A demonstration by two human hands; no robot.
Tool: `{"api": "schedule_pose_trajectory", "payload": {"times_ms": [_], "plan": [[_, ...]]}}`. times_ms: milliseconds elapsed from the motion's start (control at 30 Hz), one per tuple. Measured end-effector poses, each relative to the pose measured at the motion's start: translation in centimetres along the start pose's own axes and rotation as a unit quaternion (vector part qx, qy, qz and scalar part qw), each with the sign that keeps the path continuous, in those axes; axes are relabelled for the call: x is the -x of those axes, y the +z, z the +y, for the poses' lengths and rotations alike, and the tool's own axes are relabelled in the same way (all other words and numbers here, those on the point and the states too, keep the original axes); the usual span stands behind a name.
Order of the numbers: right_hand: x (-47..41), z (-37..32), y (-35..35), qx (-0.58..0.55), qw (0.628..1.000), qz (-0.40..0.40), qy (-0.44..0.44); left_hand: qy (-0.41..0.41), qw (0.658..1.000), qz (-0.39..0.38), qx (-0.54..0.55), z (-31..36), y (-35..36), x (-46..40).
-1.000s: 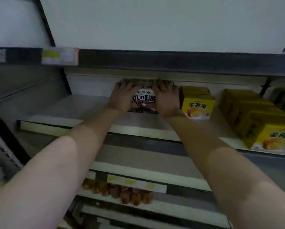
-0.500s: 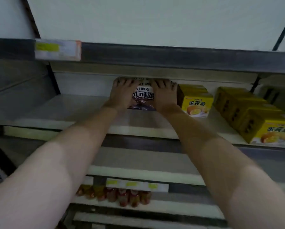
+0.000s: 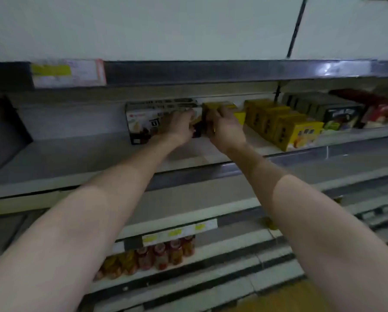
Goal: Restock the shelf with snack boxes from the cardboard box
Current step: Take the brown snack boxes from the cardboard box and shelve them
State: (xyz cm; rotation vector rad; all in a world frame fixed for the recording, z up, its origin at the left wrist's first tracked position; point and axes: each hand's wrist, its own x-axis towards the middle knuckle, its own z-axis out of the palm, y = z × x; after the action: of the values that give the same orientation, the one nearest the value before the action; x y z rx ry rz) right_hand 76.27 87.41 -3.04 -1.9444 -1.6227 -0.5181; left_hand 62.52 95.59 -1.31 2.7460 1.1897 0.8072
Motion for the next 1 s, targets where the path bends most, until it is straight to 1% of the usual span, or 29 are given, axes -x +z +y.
{"api": "schedule_pose_trajectory", "payload": {"times_ms": [33,133,233,300,367,433,533,600,700,800,867,933,1000], "plan": [[1.3,0.9,-0.7,0.006,1.000,-0.006,0.019,0.017,1.000,-0.015,0.008,1.4,0.3,0.3],[5.4,4.0,-3.6,0.042,0.998,-0.013,0.050,0.078,0.995,-0.025,0.059,6.1,1.6,1.8],[10.2,7.3,-7.0,0.060,0.991,0.022,0.119,0.134,0.986,-0.003,0.102,11.4,3.8,3.3],[13.9,9.7,-9.1,0.079,0.984,0.017,0.159,0.182,0.973,-0.005,0.138,15.2,5.2,4.2],[17.9,12.2,-10.8,0.095,0.975,-0.001,0.200,0.222,0.956,-0.026,0.192,18.9,6.5,5.3],[22.1,14.6,-12.3,0.099,0.962,-0.025,0.253,0.270,0.940,-0.043,0.202,22.7,7.8,6.9],[28.6,18.2,-14.3,0.093,0.938,-0.040,0.331,0.343,0.904,-0.124,0.223,28.6,10.4,9.6],[33.0,20.3,-15.8,0.088,0.921,-0.019,0.378,0.371,0.892,-0.164,0.198,32.7,12.5,11.4],[39.7,23.2,-18.0,0.108,0.902,-0.005,0.418,0.412,0.876,-0.195,0.156,39.2,15.7,14.5],[46.1,26.9,-20.3,0.127,0.866,-0.007,0.483,0.456,0.852,-0.228,0.120,46.0,19.0,17.8],[50.1,30.0,-21.6,0.125,0.843,-0.032,0.522,0.458,0.845,-0.261,0.094,50.5,21.7,19.6],[53.7,33.2,-22.9,0.120,0.817,-0.077,0.559,0.450,0.838,-0.299,0.072,54.9,24.8,21.3],[57.0,35.8,-24.2,0.111,0.791,-0.100,0.593,0.460,0.824,-0.328,0.053,59.2,27.5,23.3]]}}
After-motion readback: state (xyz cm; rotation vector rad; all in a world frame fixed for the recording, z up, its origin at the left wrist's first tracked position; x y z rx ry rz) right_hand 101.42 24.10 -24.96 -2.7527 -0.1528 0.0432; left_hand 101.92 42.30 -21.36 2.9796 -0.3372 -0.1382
